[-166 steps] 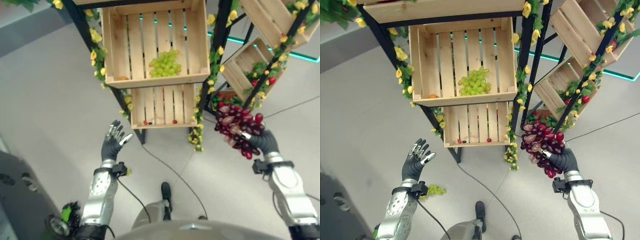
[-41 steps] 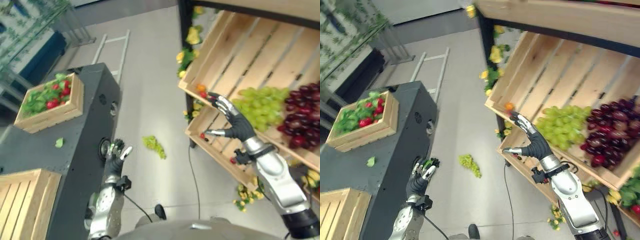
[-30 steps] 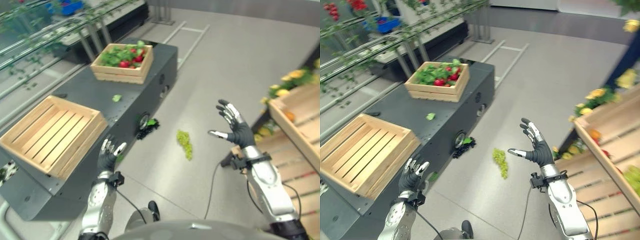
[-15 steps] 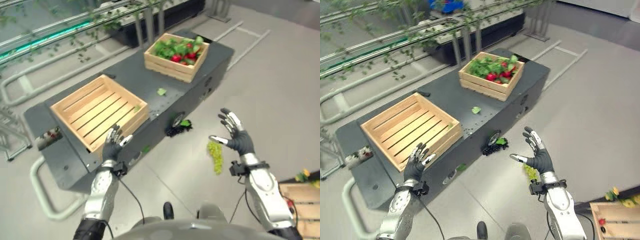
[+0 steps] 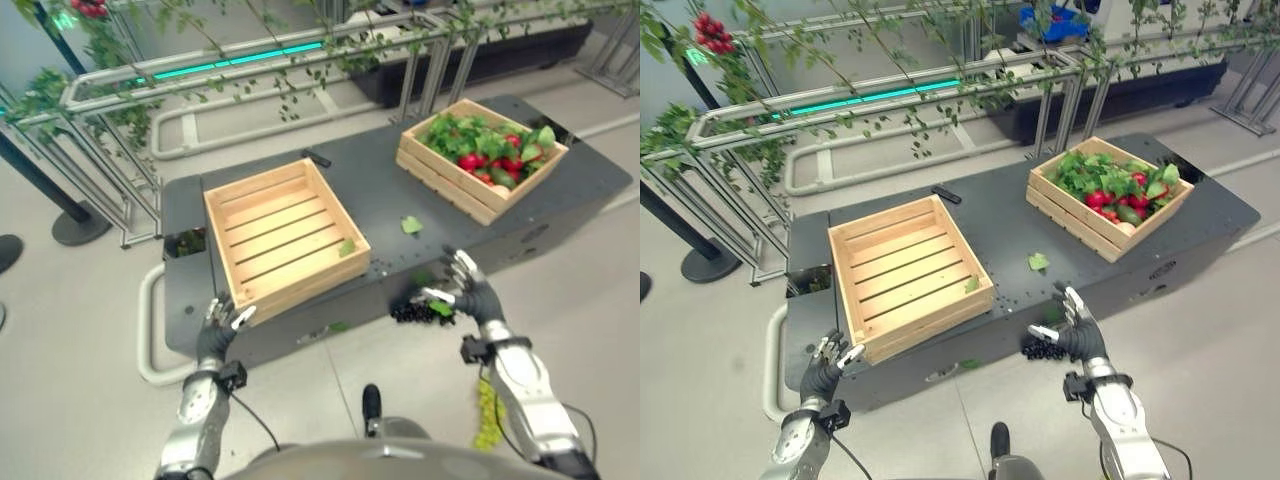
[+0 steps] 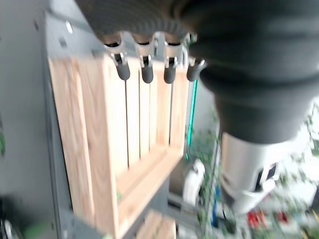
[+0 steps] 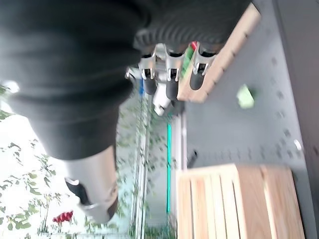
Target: Pick up the fruits from the basket on one side to the basket on the other side
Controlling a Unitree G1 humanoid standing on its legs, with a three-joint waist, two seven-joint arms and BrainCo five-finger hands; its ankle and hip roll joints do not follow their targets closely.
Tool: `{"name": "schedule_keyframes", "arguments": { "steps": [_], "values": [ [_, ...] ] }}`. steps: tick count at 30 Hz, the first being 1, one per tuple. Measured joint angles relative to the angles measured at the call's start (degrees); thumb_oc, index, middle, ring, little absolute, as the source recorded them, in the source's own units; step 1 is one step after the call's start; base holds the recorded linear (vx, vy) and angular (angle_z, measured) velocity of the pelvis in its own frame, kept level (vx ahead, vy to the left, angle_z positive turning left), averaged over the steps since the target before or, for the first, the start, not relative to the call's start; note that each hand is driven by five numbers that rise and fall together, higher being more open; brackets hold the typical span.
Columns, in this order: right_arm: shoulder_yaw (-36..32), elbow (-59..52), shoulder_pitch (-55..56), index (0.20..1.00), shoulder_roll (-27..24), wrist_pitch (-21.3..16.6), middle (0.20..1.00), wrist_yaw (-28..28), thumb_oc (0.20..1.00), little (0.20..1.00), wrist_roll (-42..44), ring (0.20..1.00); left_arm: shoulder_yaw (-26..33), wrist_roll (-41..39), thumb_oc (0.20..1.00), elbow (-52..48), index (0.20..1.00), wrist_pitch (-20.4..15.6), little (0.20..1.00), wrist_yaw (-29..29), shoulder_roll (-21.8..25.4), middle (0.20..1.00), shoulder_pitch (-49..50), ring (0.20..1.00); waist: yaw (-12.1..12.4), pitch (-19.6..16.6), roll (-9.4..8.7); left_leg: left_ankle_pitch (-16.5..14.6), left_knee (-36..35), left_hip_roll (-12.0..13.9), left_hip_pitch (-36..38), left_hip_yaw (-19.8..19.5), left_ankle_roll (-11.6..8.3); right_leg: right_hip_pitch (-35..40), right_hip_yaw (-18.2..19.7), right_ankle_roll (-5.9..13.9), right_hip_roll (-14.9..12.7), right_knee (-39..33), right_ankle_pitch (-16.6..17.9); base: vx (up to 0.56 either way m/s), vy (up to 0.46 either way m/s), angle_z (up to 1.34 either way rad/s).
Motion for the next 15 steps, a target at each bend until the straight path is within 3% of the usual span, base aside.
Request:
{"name": "schedule_keyframes", "arguments": {
  "steps": [1,2,3,4,5,6,8,12,15],
  "values": [
    [0.65,6.38,-0.91,1.0,-0.24,-0.7,1.0,-0.47,1.0,1.0,-0.6,1.0,0.0,0.09,1.0,4.81,1.0,-0.46,1.0,-0.41,-0.55,1.0,-1.08,1.0,-0.01,-0.36,0.87,-0.85,0.37,1.25,-0.37,0.18,-0.46,-0.53,-1.05,0.66,0.13,3.38,-1.63,0.02,-0.2,-0.16],
    [2.36,24.82,-3.32,1.0,-0.01,-1.38,1.0,-1.63,1.0,1.0,-2.39,1.0,-0.84,2.16,1.0,23.62,1.0,-1.59,1.0,-1.98,-1.52,1.0,-7.34,1.0,0.08,-1.59,1.09,-1.8,2.0,2.98,-1.45,-0.23,-2.33,-0.51,-3.34,2.9,-1.11,9.64,-5.23,0.01,-0.088,-0.04],
    [3.28,36.94,-5.61,1.0,1.16,-0.84,1.0,-2.0,1.0,1.0,-2.9,1.0,-0.89,4.93,1.0,37.62,1.0,-0.83,1.0,-2.05,-1.42,1.0,-12.17,1.0,-0.16,-2.2,0.25,-2.22,2.4,3.22,-1.05,0.0,-2.76,0.4,-3.62,2.9,-2.79,11.1,-6.87,0.06,-0.061,-0.15],
    [5.14,50.87,-7.98,1.0,3.77,3.3,1.0,-3.01,1.0,1.0,-3.56,1.0,-0.96,7.89,1.0,51.13,1.0,3.54,1.0,-1.67,-1.36,1.0,-13.96,1.0,0.01,-3.88,-2.18,-1.4,1.12,1.84,-0.16,0.77,-2.96,2.87,-2.13,4.18,-5.64,9.39,-8.44,0.02,-0.011,-0.27],
    [5.16,53.34,-6.86,1.0,4.81,3.32,1.0,-3.24,1.0,1.0,-3.47,1.0,-1.0,10.61,1.0,52.89,1.0,4.19,1.0,-1.59,-1.36,1.0,-11.87,1.0,-0.05,-3.97,-2.17,-1.04,0.29,1.92,0.37,1.31,-3.38,4.4,-1.85,3.94,-5.88,6.0,-8.34,0.03,-0.015,-0.28],
    [5.21,55.94,-5.42,1.0,5.53,4.41,1.0,-3.74,1.0,1.0,-3.45,1.0,-0.51,12.97,1.0,54.68,1.0,5.45,1.0,-1.79,-2.33,1.0,-10.43,1.0,-0.57,-3.12,-1.27,-0.76,0.03,2.64,0.66,0.82,-4.04,6.84,-2.87,3.1,-5.2,2.28,-6.14,0.03,-0.012,-0.05],
    [5.35,61.55,-4.15,1.0,5.72,4.77,1.0,-3.62,1.0,1.0,-3.52,1.0,-0.36,16.39,1.0,54.65,1.0,5.68,1.0,-2.34,-2.99,1.0,-9.76,1.0,-0.29,-2.34,0.96,-0.47,-0.28,3.13,1.31,1.42,-4.43,8.66,-3.22,2.63,-4.52,-0.21,-5.16,0.02,-0.006,0.05],
    [5.75,67.21,-5.71,1.0,4.18,6.39,1.0,-2.56,1.0,1.0,-5.48,1.0,-0.44,18.34,1.0,54.79,1.0,6.61,1.0,-4.33,-4.38,1.0,-9.37,1.0,-0.07,-3.71,2.99,-1.36,-0.47,3.9,2.41,1.47,-5.35,11.22,-3.34,2.4,-3.39,-2.47,-5.07,0.02,-0.002,0.04],
    [5.72,66.59,-5.23,1.0,4.12,7.13,1.0,-1.8,1.0,1.0,-7.29,1.0,-0.44,18.29,1.0,54.35,1.0,7.02,1.0,-5.29,-4.23,1.0,-9.24,1.0,-0.03,-4.24,2.17,-1.35,-0.9,4.26,2.95,1.47,-5.46,11.27,-3.21,2.33,-3.01,-2.39,-5.06,0.01,0.0,-0.02]
  ]
}}
